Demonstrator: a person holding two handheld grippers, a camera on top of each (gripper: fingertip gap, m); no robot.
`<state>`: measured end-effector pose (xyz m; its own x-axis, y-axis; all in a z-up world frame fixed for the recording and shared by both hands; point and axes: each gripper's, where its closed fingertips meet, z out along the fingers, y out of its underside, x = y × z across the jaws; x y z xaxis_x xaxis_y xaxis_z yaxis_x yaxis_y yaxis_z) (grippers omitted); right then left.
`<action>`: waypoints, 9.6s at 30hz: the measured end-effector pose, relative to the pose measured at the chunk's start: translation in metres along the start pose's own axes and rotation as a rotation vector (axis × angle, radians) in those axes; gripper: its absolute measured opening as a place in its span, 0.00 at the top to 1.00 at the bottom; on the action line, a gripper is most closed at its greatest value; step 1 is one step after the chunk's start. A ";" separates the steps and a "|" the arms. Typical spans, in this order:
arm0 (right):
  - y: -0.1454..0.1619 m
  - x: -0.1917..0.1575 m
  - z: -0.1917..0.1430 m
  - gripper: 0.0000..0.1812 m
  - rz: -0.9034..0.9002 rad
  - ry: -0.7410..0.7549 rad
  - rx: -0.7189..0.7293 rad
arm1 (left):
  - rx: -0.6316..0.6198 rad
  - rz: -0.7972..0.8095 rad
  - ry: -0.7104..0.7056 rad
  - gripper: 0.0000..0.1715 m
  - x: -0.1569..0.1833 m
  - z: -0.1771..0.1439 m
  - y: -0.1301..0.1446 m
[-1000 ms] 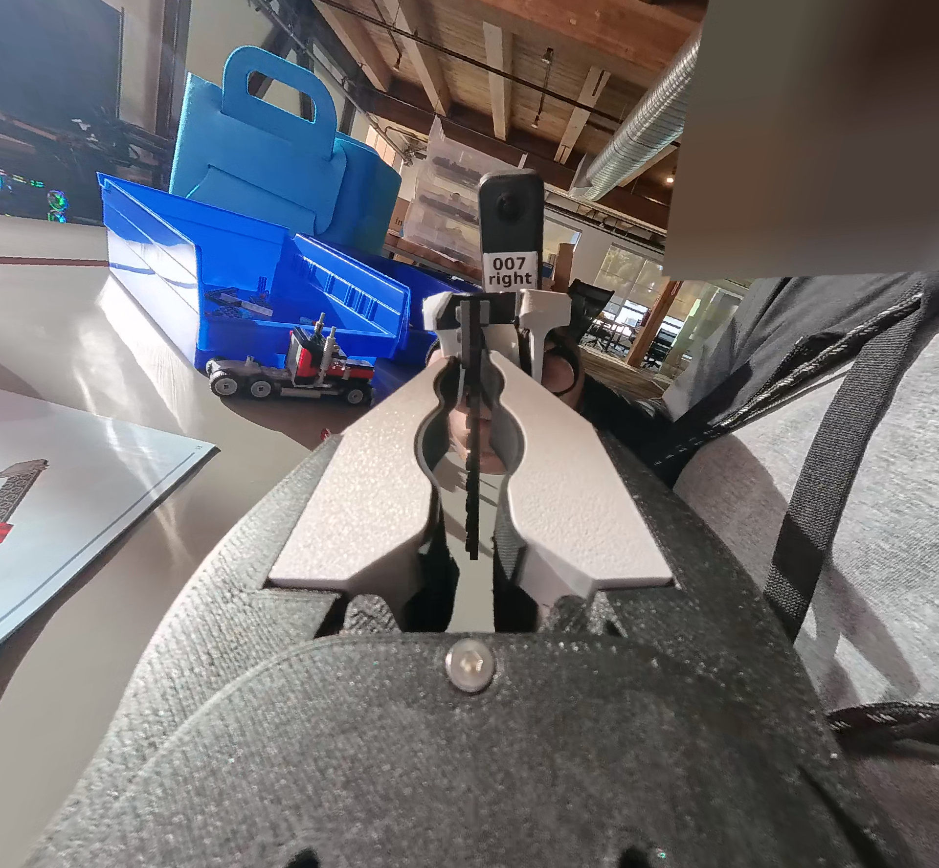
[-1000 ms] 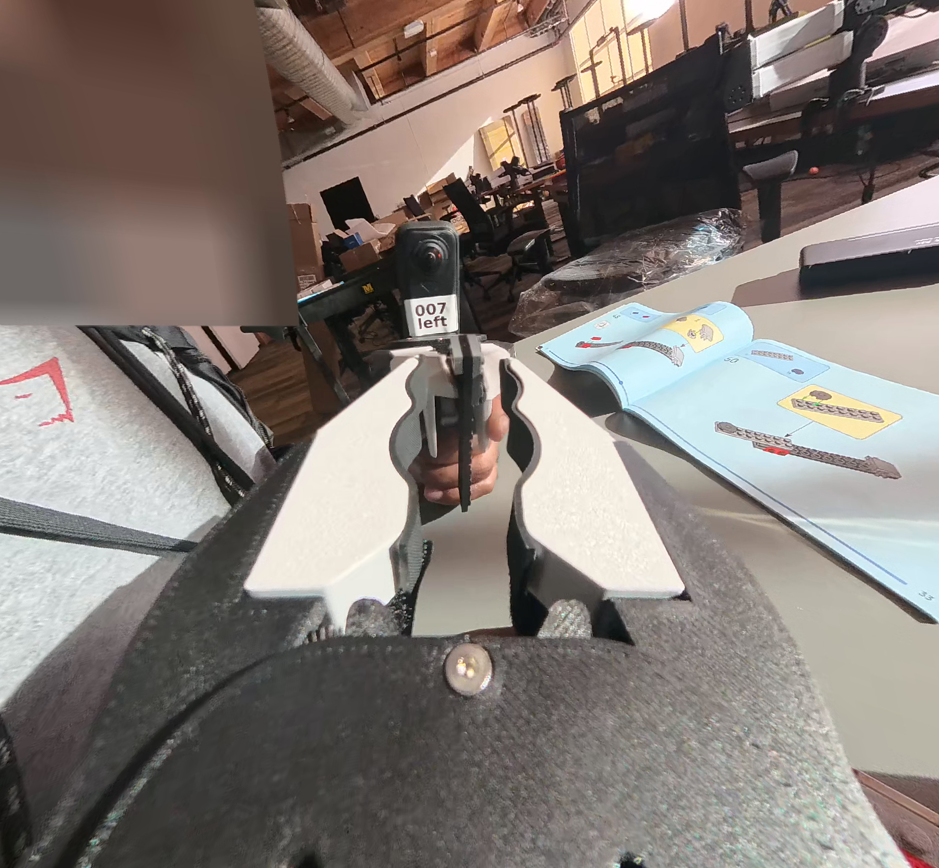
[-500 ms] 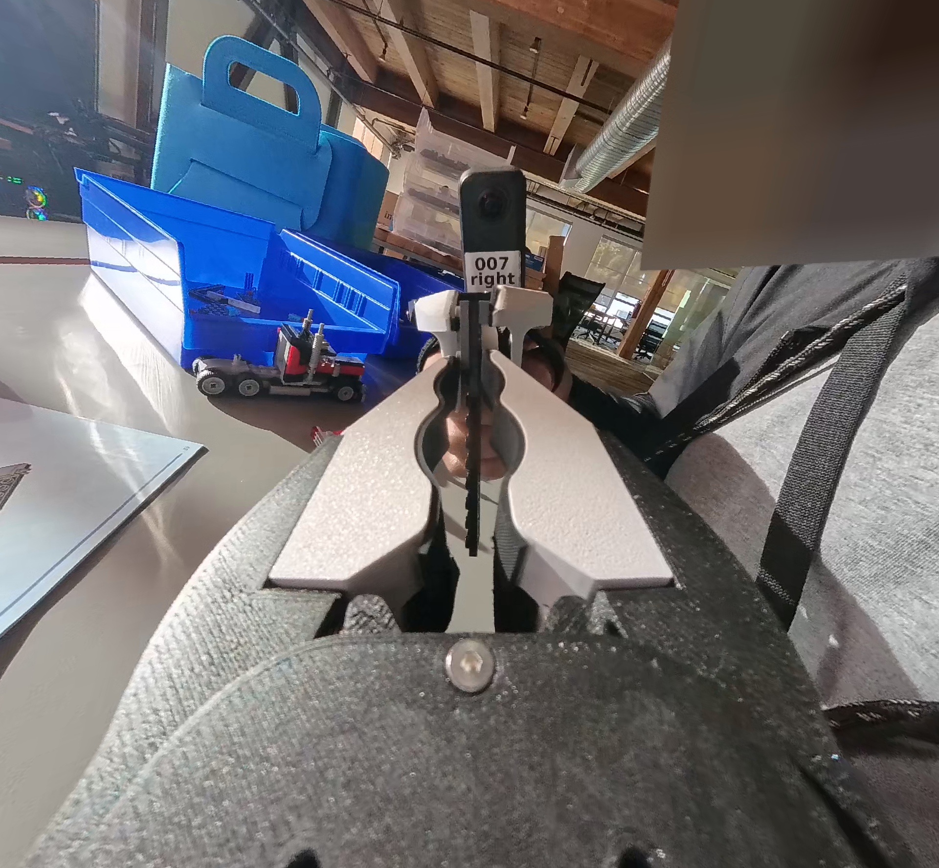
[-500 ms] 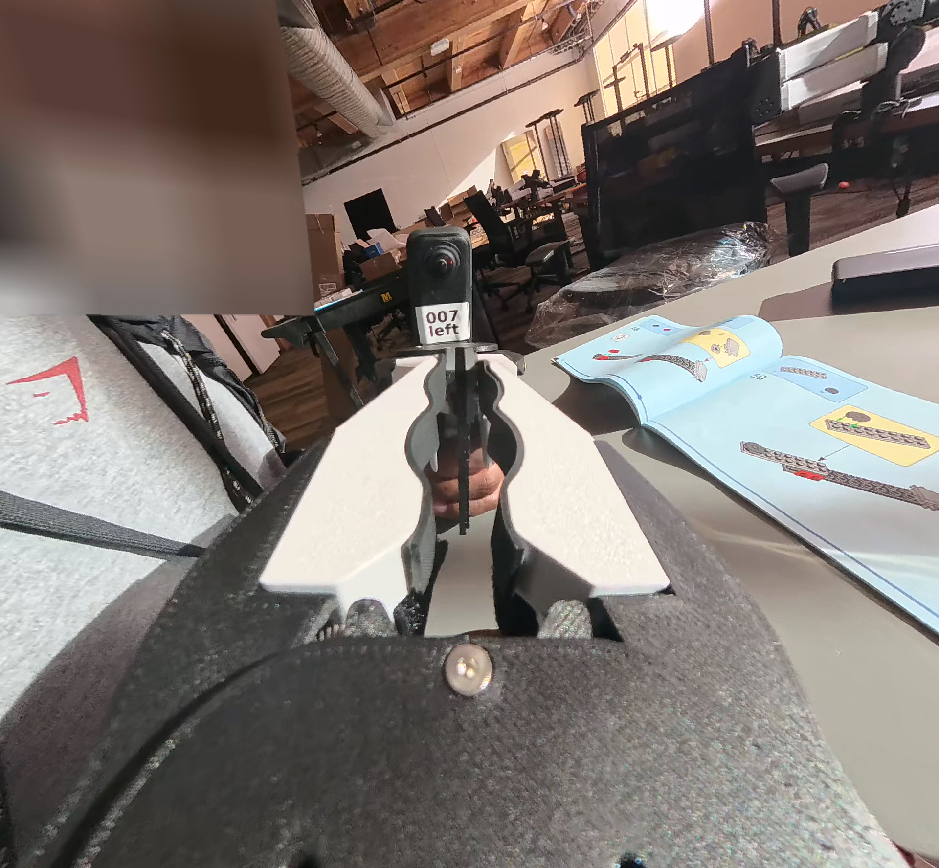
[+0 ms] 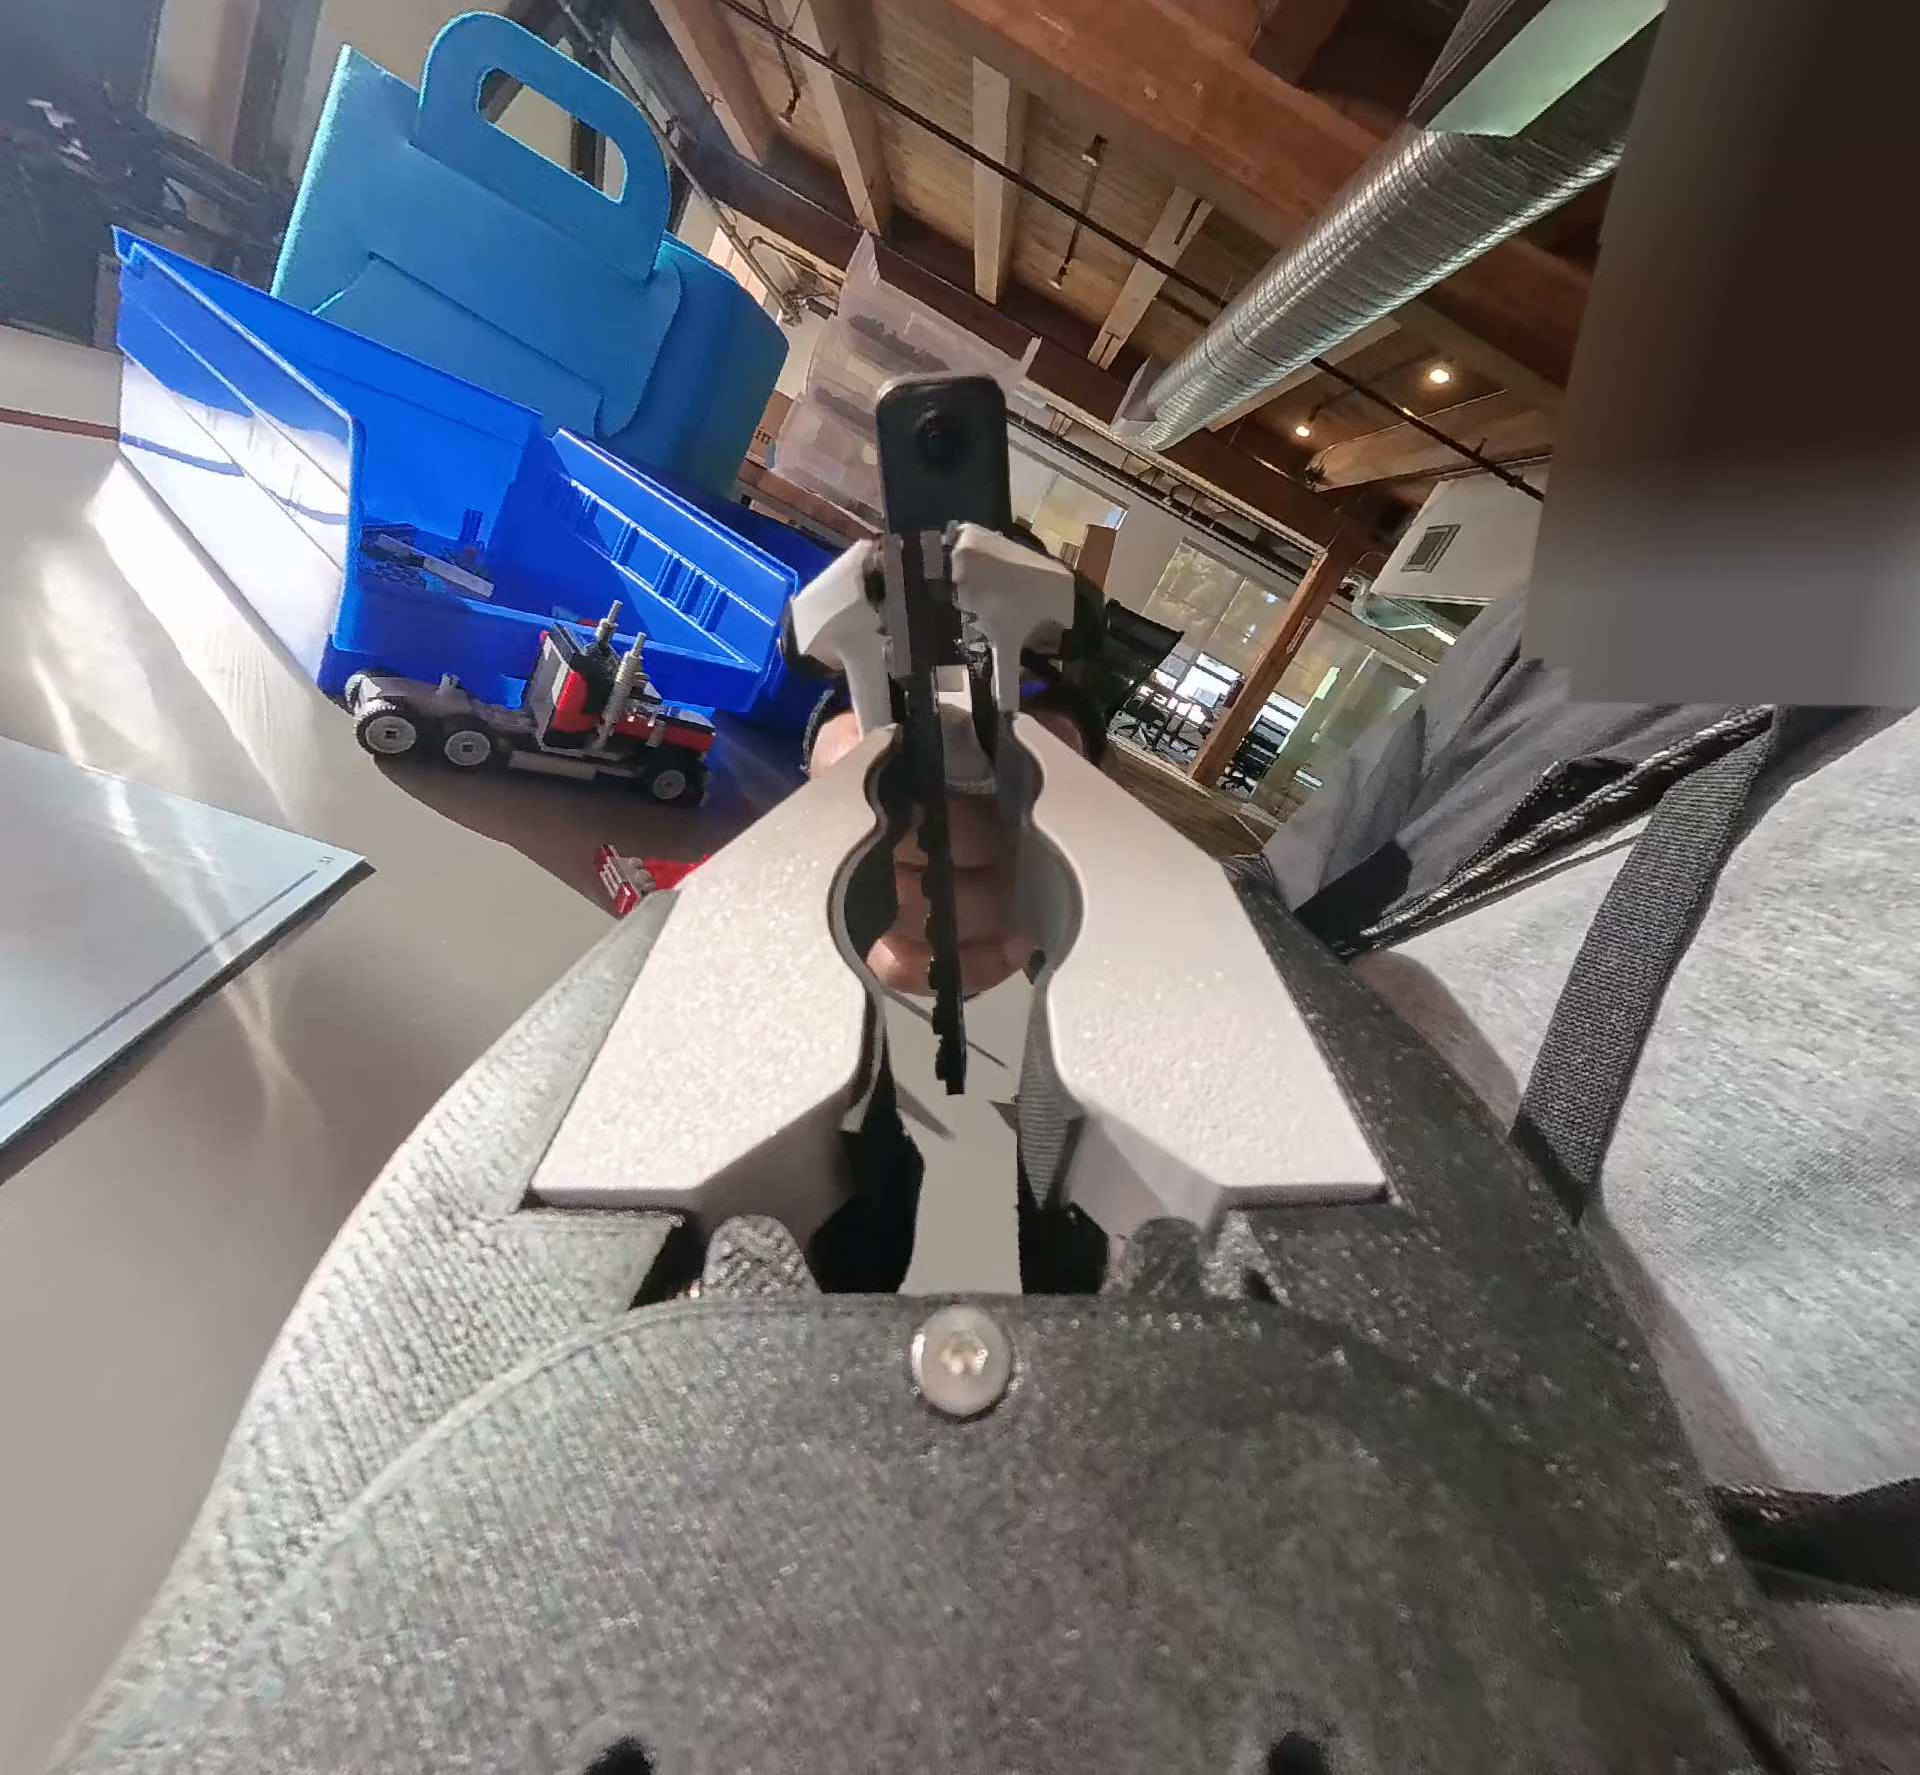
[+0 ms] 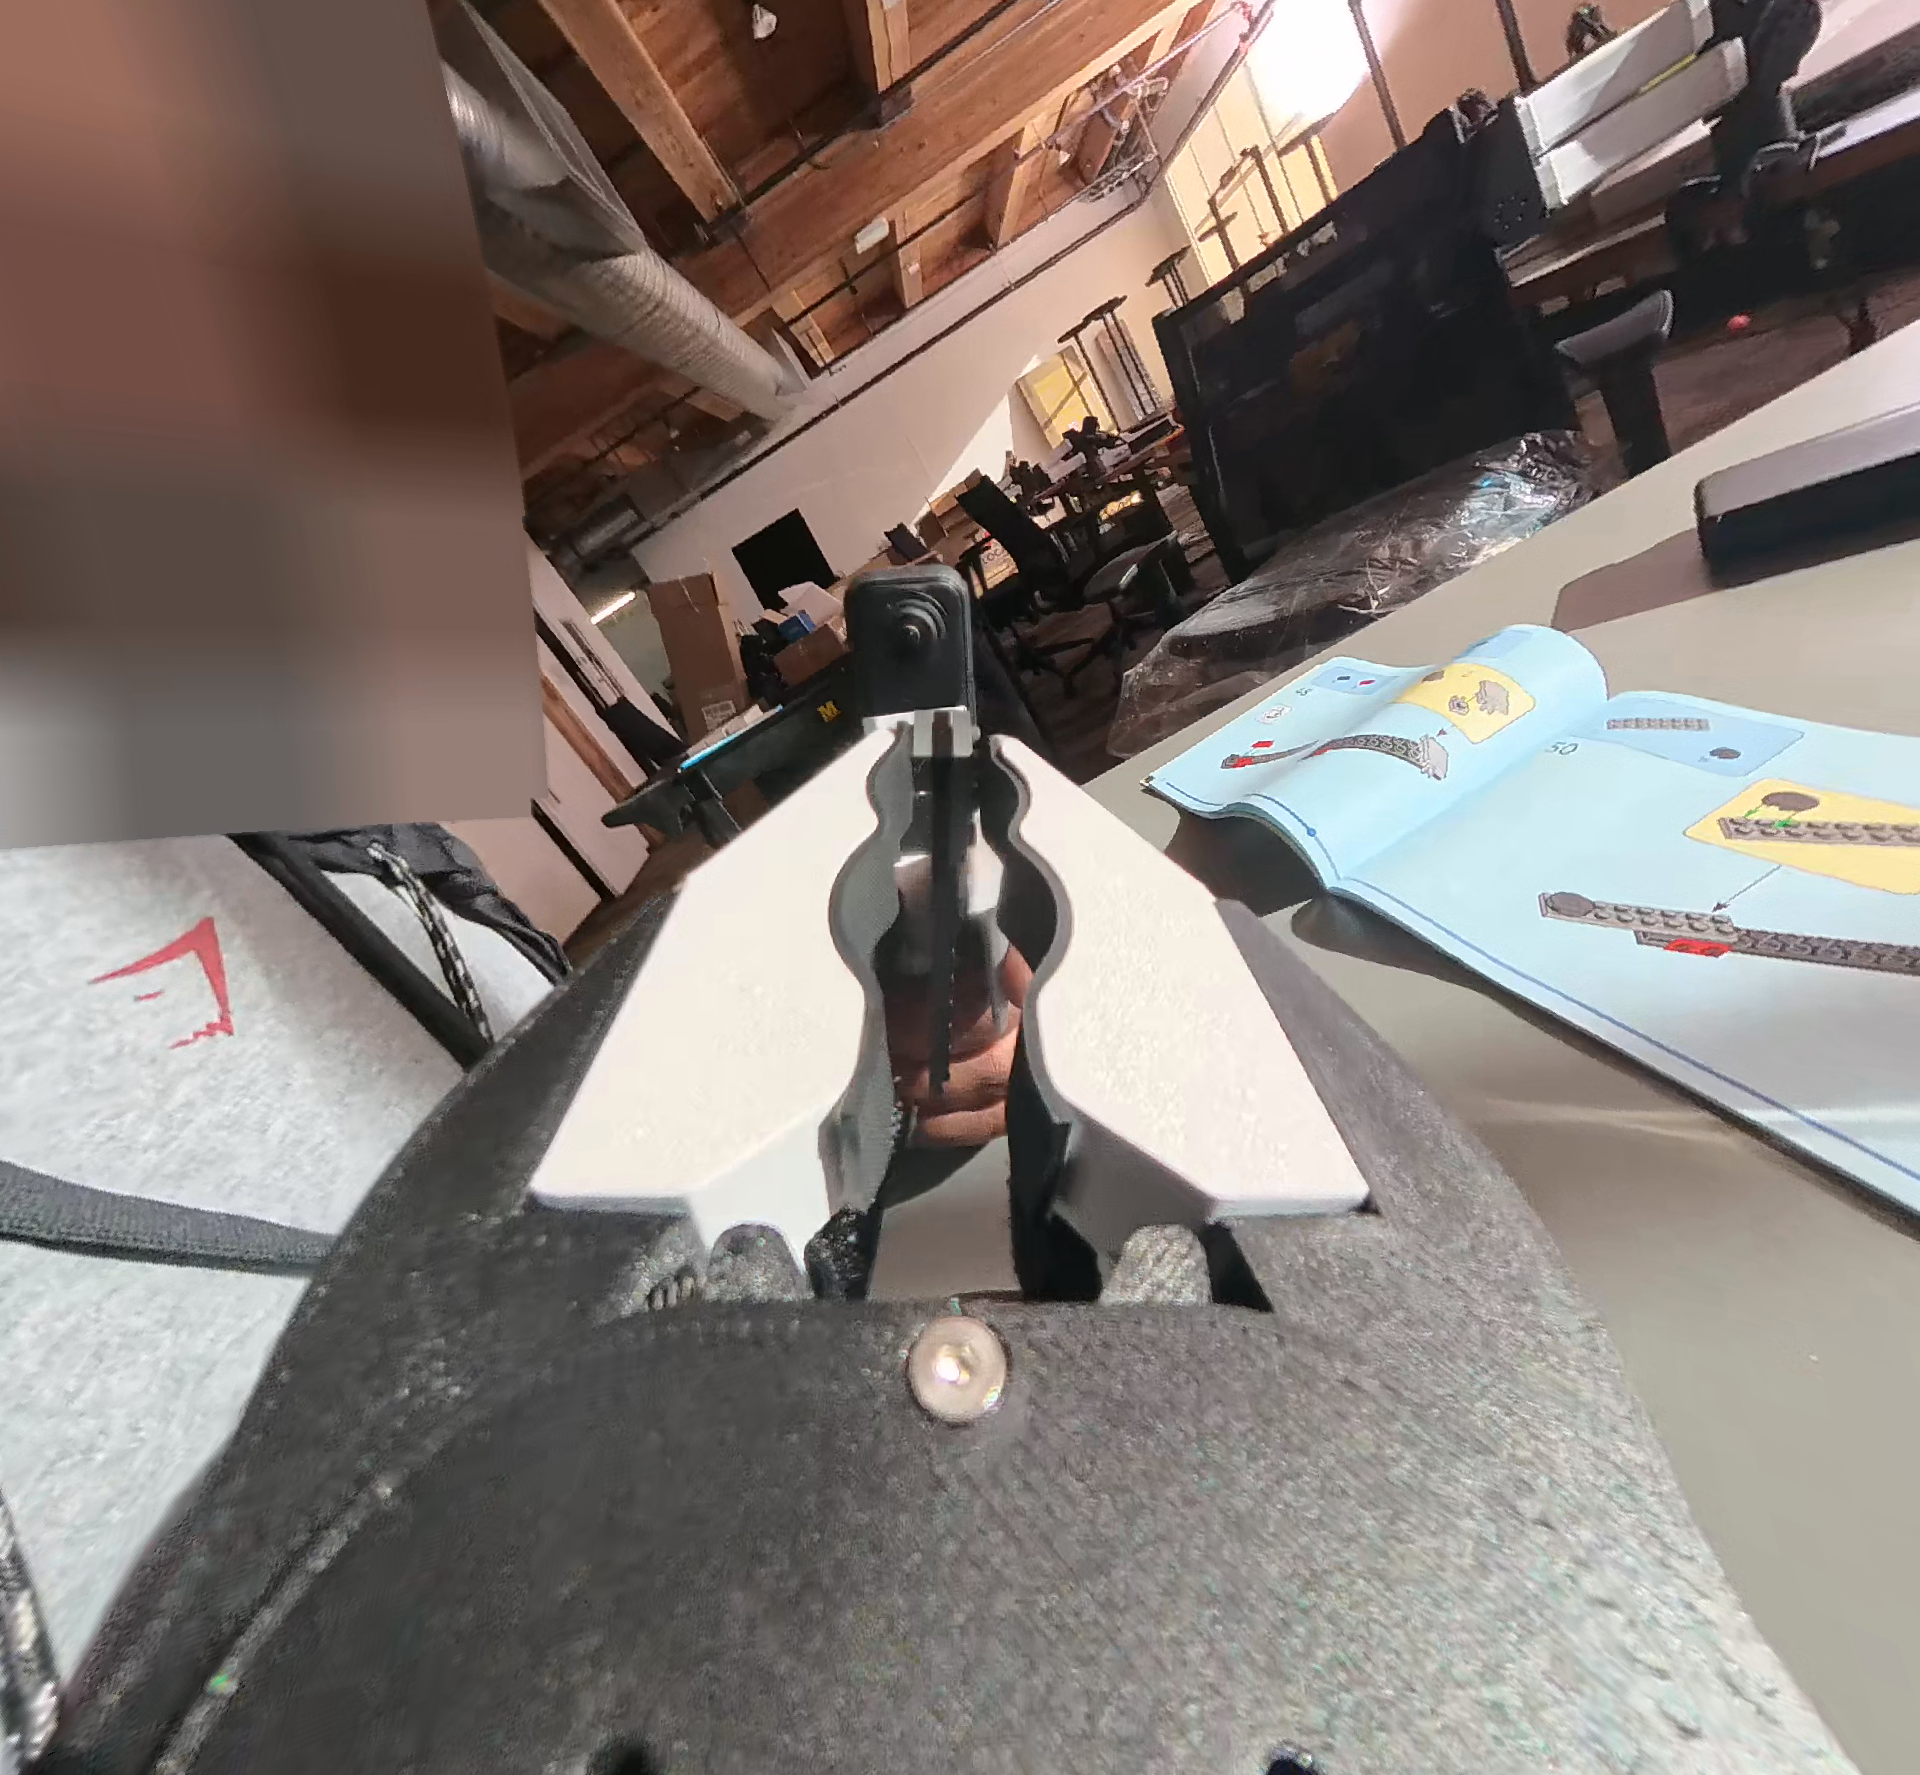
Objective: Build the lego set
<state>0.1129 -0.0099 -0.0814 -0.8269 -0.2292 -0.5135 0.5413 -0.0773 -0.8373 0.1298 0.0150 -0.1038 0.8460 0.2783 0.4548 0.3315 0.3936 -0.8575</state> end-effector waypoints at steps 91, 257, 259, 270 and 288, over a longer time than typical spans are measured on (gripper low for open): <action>0.043 0.054 -0.037 0.90 -0.537 0.454 -0.718 | 0.049 -0.788 -0.318 0.97 -0.057 0.011 0.050; 0.048 0.068 -0.010 0.94 -0.102 0.675 -0.416 | 0.053 -0.512 -0.567 0.97 -0.071 -0.003 0.043; 0.047 0.068 -0.010 0.94 -0.106 0.676 -0.417 | 0.052 -0.512 -0.566 0.97 -0.071 -0.003 0.043; 0.046 0.068 -0.011 0.93 -0.113 0.680 -0.410 | 0.053 -0.515 -0.560 0.97 -0.070 -0.002 0.043; 0.044 0.066 -0.011 0.91 -0.152 0.689 -0.410 | 0.057 -0.516 -0.556 0.97 -0.070 -0.002 0.043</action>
<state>0.0808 -0.0177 -0.1540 -0.8671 0.4139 -0.2771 0.4273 0.3322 -0.8409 0.0855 0.0102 -0.1728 0.2493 0.4409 0.8622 0.5933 0.6342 -0.4958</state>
